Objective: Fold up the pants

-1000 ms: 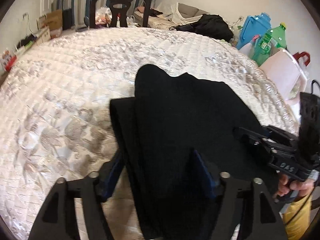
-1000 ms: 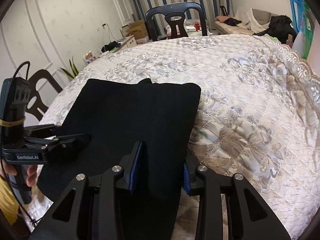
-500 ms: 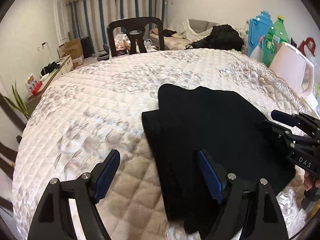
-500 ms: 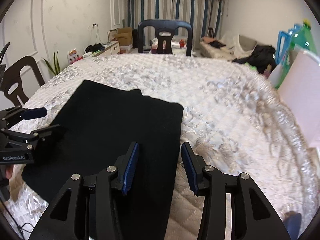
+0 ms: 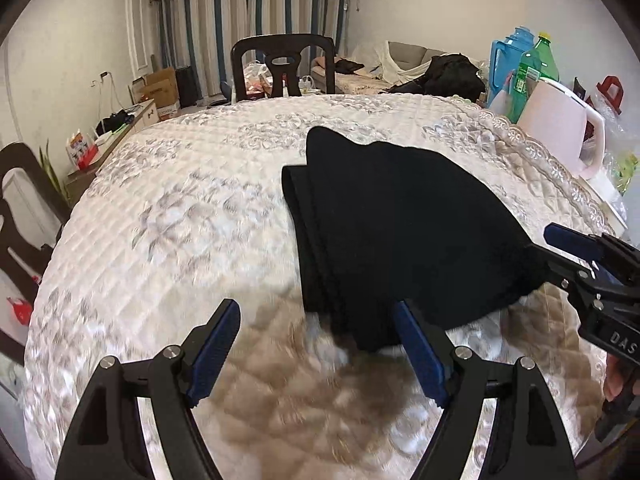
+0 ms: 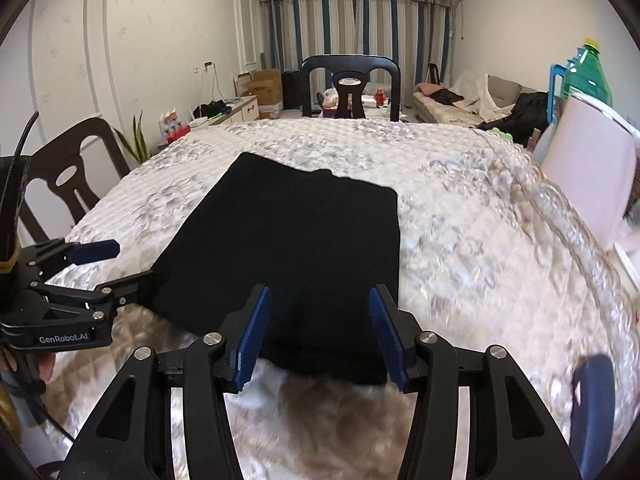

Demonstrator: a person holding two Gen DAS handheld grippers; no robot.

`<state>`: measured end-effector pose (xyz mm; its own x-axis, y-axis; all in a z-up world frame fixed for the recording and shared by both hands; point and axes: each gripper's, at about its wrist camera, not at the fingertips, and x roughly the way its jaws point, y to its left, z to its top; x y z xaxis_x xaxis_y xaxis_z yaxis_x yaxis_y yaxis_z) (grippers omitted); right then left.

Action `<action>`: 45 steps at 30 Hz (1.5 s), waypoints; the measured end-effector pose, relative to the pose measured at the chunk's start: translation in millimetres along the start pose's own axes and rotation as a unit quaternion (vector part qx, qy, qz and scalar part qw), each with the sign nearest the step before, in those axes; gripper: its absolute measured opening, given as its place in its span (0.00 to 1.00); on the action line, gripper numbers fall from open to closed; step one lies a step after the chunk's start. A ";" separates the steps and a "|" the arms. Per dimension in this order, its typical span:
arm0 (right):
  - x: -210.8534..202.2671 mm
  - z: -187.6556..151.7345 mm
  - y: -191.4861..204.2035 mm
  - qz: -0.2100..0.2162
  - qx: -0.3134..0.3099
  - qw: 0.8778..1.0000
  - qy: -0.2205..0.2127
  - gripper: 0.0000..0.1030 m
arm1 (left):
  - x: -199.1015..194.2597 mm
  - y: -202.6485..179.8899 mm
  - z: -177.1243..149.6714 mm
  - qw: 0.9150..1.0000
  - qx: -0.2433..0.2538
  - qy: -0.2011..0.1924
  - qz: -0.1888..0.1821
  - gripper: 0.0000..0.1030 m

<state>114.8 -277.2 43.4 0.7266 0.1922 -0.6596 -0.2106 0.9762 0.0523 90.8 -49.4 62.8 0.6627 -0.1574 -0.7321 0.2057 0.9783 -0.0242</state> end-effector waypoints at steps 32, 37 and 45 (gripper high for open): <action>13.5 -57.1 10.2 -0.039 -0.004 0.997 0.064 0.61 | 3.6 -39.0 -52.5 1.000 -0.003 0.023 0.008 0.82; 13.6 -57.8 8.5 -0.036 0.001 0.997 0.061 0.63 | 3.9 -39.2 -52.4 1.000 -0.003 0.024 0.006 0.83; 13.1 -58.9 9.5 -0.036 0.003 0.998 0.056 0.63 | 3.9 -39.0 -52.5 1.000 -0.003 0.024 0.005 0.84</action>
<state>83.8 -271.4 -8.9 0.6618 0.1094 -0.7417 -0.1559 0.9877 0.0066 47.5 -81.1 25.1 0.6302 -0.1404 -0.7636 0.1936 0.9809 -0.0205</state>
